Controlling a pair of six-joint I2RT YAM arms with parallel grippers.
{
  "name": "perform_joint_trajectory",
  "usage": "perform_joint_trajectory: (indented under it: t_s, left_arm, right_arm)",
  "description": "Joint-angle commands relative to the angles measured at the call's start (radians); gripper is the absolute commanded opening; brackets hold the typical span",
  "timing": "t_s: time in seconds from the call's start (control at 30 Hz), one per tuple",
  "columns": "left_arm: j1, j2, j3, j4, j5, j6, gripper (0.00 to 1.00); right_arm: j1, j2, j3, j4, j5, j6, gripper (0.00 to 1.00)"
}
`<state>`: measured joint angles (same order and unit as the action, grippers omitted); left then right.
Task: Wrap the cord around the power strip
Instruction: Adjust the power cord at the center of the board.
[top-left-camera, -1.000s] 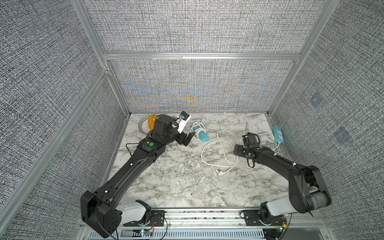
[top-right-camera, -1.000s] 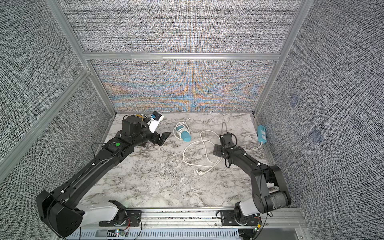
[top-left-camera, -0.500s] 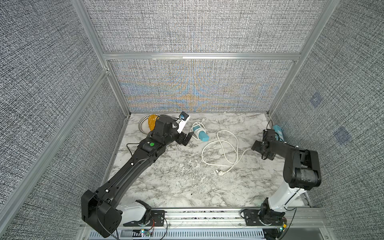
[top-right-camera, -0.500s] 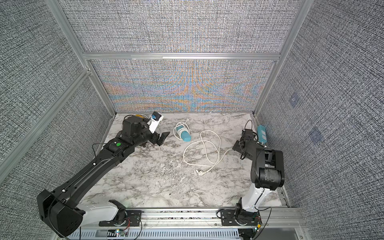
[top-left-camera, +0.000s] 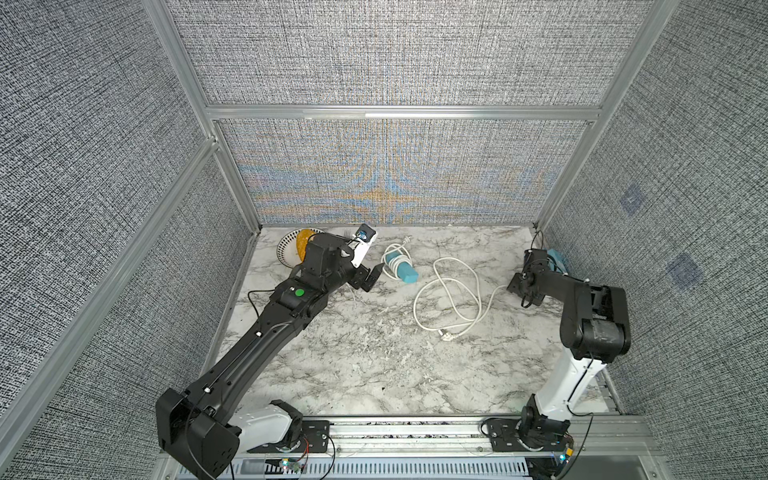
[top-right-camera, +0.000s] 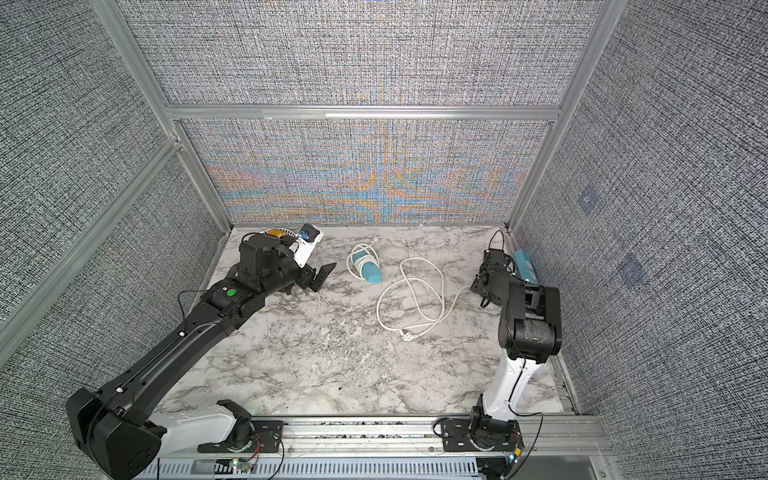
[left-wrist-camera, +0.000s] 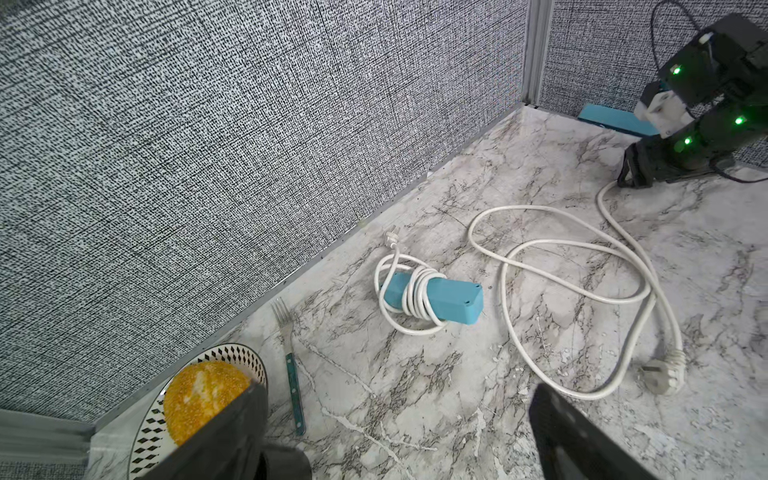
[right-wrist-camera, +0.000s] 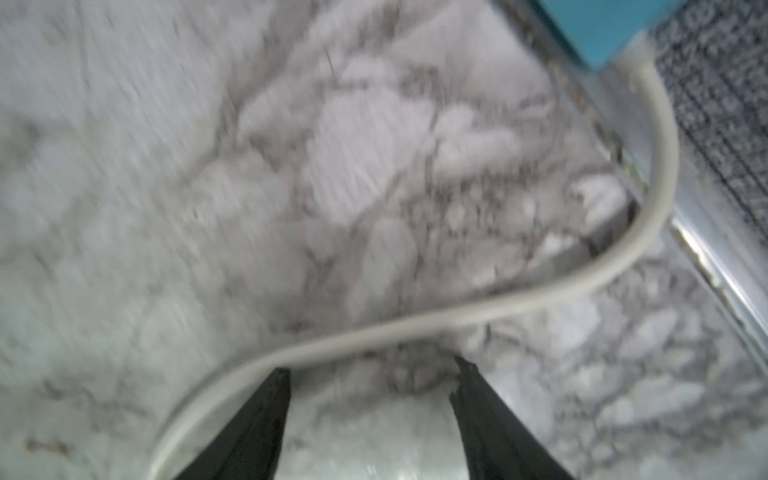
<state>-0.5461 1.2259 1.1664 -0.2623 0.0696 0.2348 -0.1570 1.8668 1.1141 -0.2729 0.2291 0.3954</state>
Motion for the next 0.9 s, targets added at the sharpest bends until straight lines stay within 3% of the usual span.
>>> perform_joint_trajectory:
  t_s: [0.0,0.13,0.33,0.6,0.7,0.87]
  left_arm:
    - [0.001,-0.012,0.004,0.023,0.030,-0.002,1.00]
    - [0.001,-0.006,0.008,0.034,0.049,0.002,0.99]
    - [0.000,0.024,0.025,0.022,0.041,0.021,1.00]
    - [0.002,0.037,0.022,0.026,0.007,0.043,1.00]
    - [0.000,0.052,0.033,0.023,0.009,0.046,1.00]
    - [0.001,0.057,0.047,0.019,0.012,0.047,0.99]
  right_arm:
    - [0.002,-0.086,-0.012,-0.060,0.049,0.021,0.82]
    - [-0.016,-0.097,0.054,-0.079,0.033,0.049,0.85]
    - [-0.008,0.069,0.178,-0.150,-0.025,0.045,0.87]
    - [0.001,0.130,0.139,-0.138,0.015,0.021,0.88]
    - [0.001,0.179,0.157,-0.134,0.033,0.007,0.75]
    - [0.031,0.168,0.117,-0.120,0.023,0.005,0.24]
